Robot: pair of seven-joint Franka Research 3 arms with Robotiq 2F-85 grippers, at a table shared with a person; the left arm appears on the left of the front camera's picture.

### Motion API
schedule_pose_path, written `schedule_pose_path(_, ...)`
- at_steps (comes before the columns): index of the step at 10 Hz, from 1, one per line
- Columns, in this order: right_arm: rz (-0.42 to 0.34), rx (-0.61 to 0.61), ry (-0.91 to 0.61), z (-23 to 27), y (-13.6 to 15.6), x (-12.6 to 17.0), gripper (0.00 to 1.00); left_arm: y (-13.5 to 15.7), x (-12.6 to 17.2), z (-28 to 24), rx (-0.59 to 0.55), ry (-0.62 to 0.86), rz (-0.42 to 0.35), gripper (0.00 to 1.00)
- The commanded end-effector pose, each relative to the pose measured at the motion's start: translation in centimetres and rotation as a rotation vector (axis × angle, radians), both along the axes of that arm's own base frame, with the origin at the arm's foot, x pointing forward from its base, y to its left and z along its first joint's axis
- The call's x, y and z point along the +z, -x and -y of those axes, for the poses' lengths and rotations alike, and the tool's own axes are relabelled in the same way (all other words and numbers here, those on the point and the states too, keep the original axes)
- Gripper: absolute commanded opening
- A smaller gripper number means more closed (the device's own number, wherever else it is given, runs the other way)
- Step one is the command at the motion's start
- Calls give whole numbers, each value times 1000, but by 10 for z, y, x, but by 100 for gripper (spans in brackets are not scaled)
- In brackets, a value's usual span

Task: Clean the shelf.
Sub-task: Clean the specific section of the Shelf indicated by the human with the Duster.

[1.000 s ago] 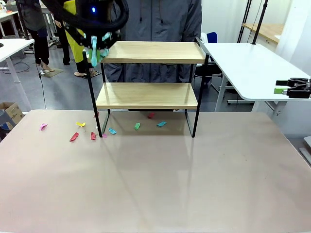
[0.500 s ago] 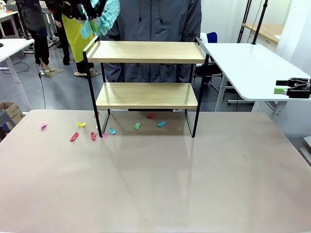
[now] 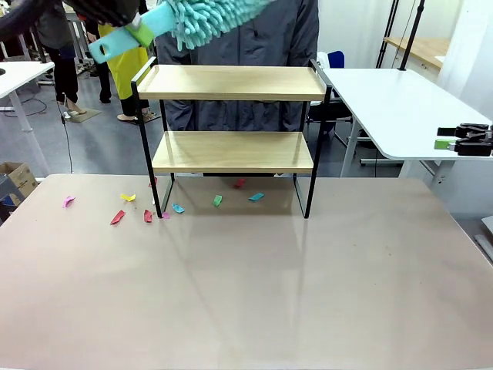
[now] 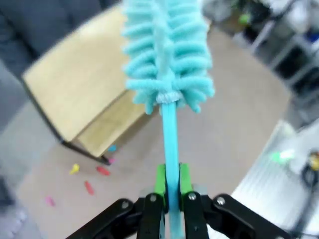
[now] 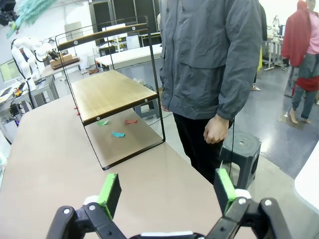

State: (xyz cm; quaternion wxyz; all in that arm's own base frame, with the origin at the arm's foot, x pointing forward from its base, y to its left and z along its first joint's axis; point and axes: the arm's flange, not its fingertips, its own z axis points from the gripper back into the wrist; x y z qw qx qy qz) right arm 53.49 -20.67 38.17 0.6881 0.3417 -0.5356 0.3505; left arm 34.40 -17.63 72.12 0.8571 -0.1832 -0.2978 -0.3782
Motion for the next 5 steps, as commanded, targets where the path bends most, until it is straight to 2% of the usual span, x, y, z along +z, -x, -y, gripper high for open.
schedule_pose_path(1,4,2,5,-1,-1,3,100,8,-9,-8,-226,-136,125,13)
schedule_pose_path(2,4,2,5,-1,-1,3,100,14,-15,0,-301,-256,218,13)
schedule_pose_path(3,4,2,5,-1,-1,3,100,19,-23,13,-380,-332,249,13)
schedule_pose_path(4,4,2,5,-1,-1,3,100,20,-30,28,-443,-428,225,13)
schedule_pose_path(5,4,2,5,-1,-1,3,100,18,-41,35,-470,-489,168,13)
